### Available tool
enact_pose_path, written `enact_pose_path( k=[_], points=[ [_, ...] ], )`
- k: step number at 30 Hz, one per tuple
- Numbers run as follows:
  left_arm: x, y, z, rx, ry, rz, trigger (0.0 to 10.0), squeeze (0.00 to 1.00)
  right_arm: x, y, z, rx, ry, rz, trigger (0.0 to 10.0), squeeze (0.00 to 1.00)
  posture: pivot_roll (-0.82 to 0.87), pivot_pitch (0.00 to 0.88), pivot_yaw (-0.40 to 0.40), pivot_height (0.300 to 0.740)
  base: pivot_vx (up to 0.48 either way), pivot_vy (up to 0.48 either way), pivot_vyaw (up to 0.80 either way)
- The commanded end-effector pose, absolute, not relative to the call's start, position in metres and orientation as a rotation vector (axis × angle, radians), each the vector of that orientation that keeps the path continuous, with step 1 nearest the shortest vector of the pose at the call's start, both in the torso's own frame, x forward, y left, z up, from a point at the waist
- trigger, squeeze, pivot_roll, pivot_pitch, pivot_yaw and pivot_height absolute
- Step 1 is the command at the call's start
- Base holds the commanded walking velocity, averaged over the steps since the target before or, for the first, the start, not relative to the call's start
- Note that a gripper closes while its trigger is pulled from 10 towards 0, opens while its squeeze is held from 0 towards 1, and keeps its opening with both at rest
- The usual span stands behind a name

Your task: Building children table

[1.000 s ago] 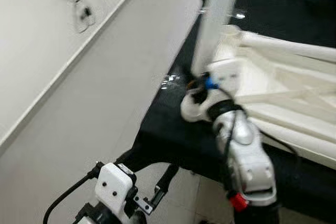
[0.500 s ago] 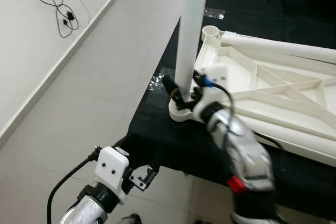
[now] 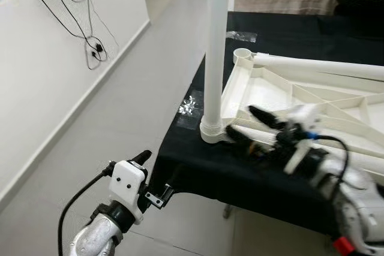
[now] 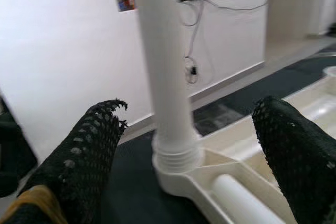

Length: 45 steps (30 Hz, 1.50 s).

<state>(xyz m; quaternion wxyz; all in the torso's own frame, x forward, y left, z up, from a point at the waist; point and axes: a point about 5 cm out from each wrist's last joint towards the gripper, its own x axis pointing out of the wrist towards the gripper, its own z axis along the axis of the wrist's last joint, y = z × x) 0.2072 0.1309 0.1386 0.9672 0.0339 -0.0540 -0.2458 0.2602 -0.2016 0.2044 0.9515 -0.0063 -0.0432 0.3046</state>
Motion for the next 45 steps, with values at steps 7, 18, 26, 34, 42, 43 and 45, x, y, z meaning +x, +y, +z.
enact_pose_path(
  k=[7, 18, 26, 34, 42, 43, 45],
  points=[
    [0.229, 0.129, 0.135, 0.065, -0.101, -0.46, 10.0, 0.0, 0.274, -0.166, 0.178, 0.008, -0.03, 0.543, 10.0, 0.0, -0.03, 0.049, 0.063, 0.74, 0.0, -0.388, 0.0],
    [0.236, 0.123, 0.137, 0.057, -0.125, -0.479, 10.0, 0.0, 0.295, -0.167, 0.195, -0.064, -0.092, 0.538, 10.0, 0.0, -0.03, 0.037, 0.041, 0.74, 0.0, -0.462, 0.0],
    [0.238, 0.119, 0.135, 0.056, -0.123, -0.516, 10.0, 0.0, 0.306, -0.175, 0.204, -0.17, -0.108, 0.446, 10.0, 0.0, -0.03, 0.038, 0.047, 0.74, 0.0, -0.465, 0.0],
    [0.239, 0.118, 0.129, 0.054, -0.092, -0.543, 10.0, 0.0, 0.306, -0.173, 0.202, -0.276, -0.089, 0.502, 10.0, 0.0, -0.04, 0.037, 0.051, 0.74, 0.0, -0.409, 0.0],
    [0.229, 0.114, 0.118, 0.093, -0.001, -0.688, 10.0, 0.0, 0.303, -0.172, 0.2, -0.424, 0.058, 0.642, 10.0, 0.0, -0.03, 0.047, 0.049, 0.74, 0.0, 0.0, 0.0],
    [0.227, 0.113, 0.117, 0.097, 0.009, -0.709, 10.0, 0.0, 0.301, -0.172, 0.2, -0.395, 0.097, 0.679, 10.0, 0.0, -0.03, 0.049, 0.046, 0.74, 0.0, 0.0, 0.0],
    [0.222, 0.111, 0.115, 0.107, 0.025, -0.744, 10.0, 0.0, 0.298, -0.172, 0.199, -0.355, 0.133, 0.729, 10.0, 0.0, -0.03, 0.054, 0.043, 0.74, 0.0, 0.0, 0.0]
  ],
)
